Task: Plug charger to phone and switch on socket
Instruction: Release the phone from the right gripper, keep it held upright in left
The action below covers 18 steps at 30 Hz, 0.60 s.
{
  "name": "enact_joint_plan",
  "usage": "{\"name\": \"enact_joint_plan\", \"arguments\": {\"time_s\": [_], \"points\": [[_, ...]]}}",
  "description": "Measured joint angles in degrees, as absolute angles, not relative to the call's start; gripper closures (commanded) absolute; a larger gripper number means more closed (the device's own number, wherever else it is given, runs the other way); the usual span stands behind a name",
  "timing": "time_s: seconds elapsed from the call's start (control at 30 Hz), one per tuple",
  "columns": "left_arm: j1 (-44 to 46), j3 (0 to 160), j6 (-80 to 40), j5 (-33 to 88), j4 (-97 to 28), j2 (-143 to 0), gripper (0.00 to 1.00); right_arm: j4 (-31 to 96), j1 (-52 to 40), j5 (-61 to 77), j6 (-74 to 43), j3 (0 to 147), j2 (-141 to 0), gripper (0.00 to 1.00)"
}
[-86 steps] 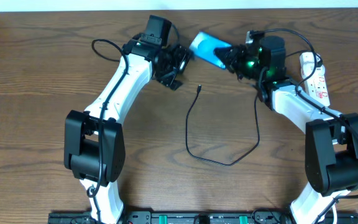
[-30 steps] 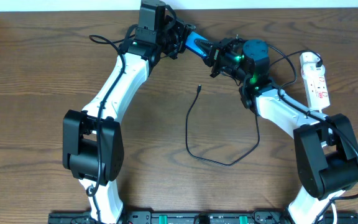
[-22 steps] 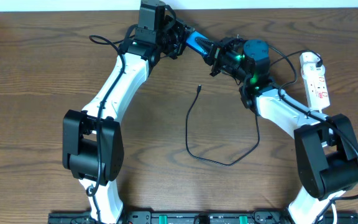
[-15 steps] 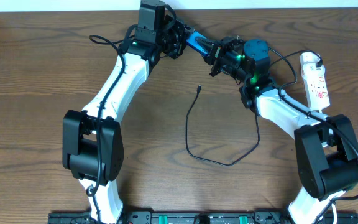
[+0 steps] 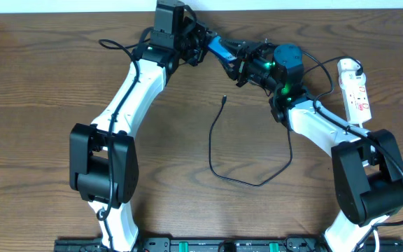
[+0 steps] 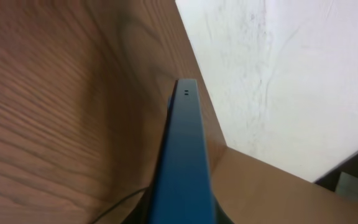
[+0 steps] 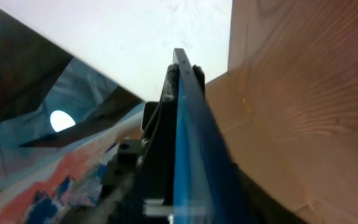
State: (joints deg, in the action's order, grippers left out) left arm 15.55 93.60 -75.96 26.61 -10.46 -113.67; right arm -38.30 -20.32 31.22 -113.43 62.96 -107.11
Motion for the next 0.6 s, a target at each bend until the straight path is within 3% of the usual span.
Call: {"name": "enact_joint_plan", "arguments": {"time_s": [0.17,0.37,0.6], "points": [[13.5,93.6,-70.7,27.2,-13.5,-113.7,0.93,-35.4,-19.5,31.9,-106.5,63.0,-107.0,0.45],[9.8,93.5,-61.2,31.6,-18.1,-113.7,0.92,-26.2,-15.5,33.6,-93.1,63.2,-106.9,0.24],[3.4,93.4,-48.9,41.2,-26.0,-113.7,0.93,-10.2,-11.5,35.5,-70.8,63.5,-106.8,0.22]]}}
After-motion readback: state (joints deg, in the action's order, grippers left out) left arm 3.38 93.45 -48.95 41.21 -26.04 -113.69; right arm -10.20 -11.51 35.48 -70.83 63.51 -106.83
